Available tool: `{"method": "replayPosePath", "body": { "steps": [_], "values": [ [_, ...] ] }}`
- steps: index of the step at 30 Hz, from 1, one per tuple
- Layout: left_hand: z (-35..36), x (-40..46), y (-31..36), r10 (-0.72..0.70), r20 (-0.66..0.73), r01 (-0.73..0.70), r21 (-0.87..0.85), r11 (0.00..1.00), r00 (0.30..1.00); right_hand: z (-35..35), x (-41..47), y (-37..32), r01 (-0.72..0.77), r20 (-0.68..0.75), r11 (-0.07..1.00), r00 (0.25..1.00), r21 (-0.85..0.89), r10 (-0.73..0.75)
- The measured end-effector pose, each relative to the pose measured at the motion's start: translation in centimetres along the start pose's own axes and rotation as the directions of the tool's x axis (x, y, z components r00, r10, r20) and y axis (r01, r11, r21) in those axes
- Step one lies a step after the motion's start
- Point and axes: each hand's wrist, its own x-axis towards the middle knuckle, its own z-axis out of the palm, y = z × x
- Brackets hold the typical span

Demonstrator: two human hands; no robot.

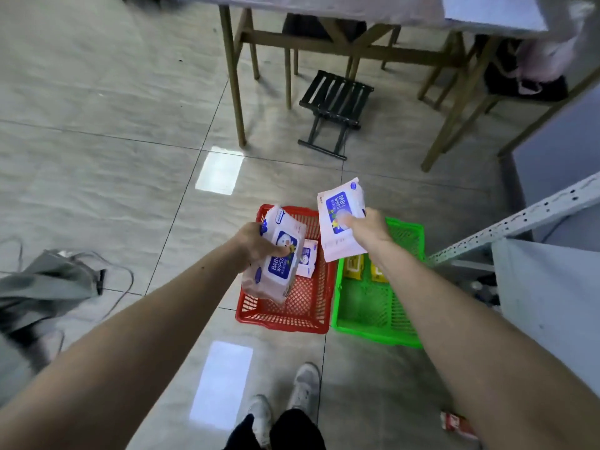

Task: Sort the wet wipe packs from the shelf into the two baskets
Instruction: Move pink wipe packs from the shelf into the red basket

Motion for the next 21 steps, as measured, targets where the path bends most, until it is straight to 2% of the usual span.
{"method": "replayPosePath", "body": {
  "steps": [6,10,15,21],
  "values": [
    [2.1,12.5,-7.6,-0.078,-0.022,0.076,-0.081,0.994,0.997,9.4,9.8,7.7,-0.089,0.069,0.991,0.993,-0.098,0.096],
    [4.4,21.5,-13.9,-0.136,-0.049,0.130,-0.109,0.986,0.989,16.1,15.7,15.6,-0.156,0.080,0.976,0.982,-0.151,0.170],
    [8.0,30.2,-21.8,-0.201,-0.089,0.195,-0.071,0.978,0.975,22.4,20.8,26.0,-0.247,0.059,0.940,0.962,-0.236,0.268],
    [12.2,38.2,-28.2,-0.233,-0.100,0.231,-0.036,0.972,0.967,27.0,25.8,34.9,-0.309,0.033,0.905,0.942,-0.292,0.333]
  ]
}}
